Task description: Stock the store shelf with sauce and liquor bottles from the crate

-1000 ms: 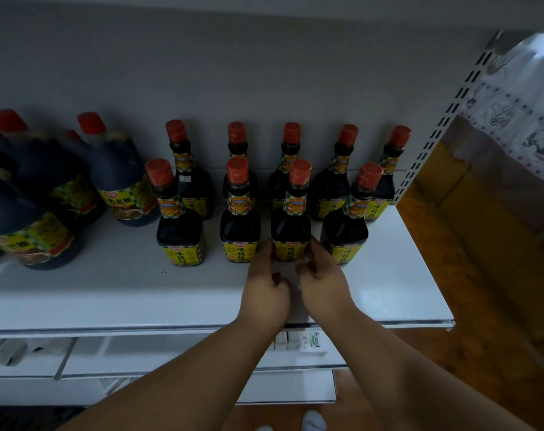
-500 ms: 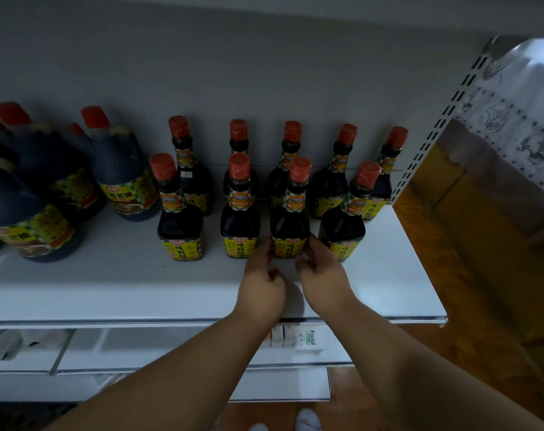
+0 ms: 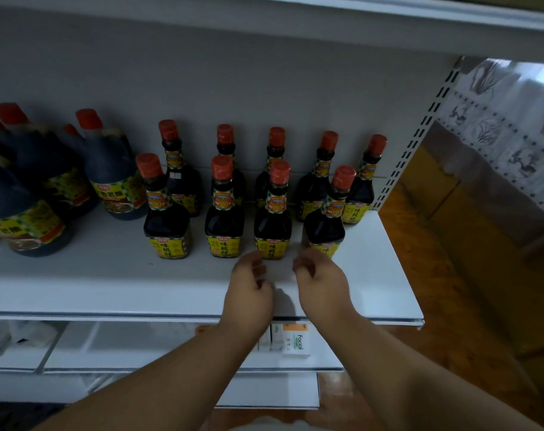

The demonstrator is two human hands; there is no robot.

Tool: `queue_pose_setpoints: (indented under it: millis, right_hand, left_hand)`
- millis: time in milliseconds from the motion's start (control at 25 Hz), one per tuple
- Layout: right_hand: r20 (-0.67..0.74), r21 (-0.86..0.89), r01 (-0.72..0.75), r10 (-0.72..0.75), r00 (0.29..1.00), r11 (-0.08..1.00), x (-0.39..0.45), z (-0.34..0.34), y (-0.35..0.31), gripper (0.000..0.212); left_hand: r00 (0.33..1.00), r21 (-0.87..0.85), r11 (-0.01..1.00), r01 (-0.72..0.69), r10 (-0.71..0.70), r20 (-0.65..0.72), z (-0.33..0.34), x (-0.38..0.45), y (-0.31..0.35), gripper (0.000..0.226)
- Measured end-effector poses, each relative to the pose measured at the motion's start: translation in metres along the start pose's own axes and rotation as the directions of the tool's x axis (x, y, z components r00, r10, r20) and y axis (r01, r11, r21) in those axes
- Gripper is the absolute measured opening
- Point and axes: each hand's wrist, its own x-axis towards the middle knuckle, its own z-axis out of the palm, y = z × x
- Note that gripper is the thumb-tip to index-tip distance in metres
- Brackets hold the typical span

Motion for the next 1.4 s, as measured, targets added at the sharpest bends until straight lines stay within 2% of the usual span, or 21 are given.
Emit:
queue_pose_setpoints:
  millis: [120,200,320,680,960,1200,1320,1400]
  right_hand:
    - [-0.114,0.053,-0.078,0.084,0.99,0.996,0.001,-0.027,0.019,0.013]
    - [-0.11,0.13,-0.13,0.144,0.983,0.983,0.013,-0.039,0.028,0.02]
    - [0.02,0.185,-0.146,0.144,0.989,0.972,0.029,-0.045,0.033,0.042]
    - [0.147,0.197,-0.049,0.02,0.989,0.979,0.035,-0.051,0.041,0.048]
    - [0.133,0.202,-0.056,0.03,0.991,0.978,0.038,-0.047,0.05,0.053]
    - [0.081,0.21,-0.041,0.025,0.996,0.977,0.035,-0.047,0.041,0.042]
    - [0.077,0.172,-0.077,0.065,0.995,0.982,0.031,-0.047,0.039,0.045]
    - [0.035,0.138,-0.114,0.11,0.993,0.984,0.024,-0.043,0.037,0.049]
  left_hand:
    - [0.991,0.002,1.0,-0.008,0.007,0.137,0.026,-0.013,0.019,0.048]
    - [0.982,-0.001,1.0,-0.013,0.013,0.188,0.045,-0.008,0.032,0.055]
    - [0.988,-0.006,1.0,-0.006,0.007,0.152,0.068,-0.001,0.047,0.069]
    - [0.999,0.003,1.0,0.019,-0.019,0.05,0.082,0.011,0.046,0.076]
    - [0.999,-0.004,1.0,0.025,-0.025,0.039,0.081,0.01,0.043,0.074]
    - [0.992,-0.009,1.0,0.0,0.001,0.129,0.072,0.015,0.033,0.073]
    - [0.987,0.015,1.0,-0.018,0.015,0.161,0.066,0.016,0.032,0.072]
    - [0.993,0.017,0.999,-0.032,0.03,0.115,0.062,0.009,0.033,0.07]
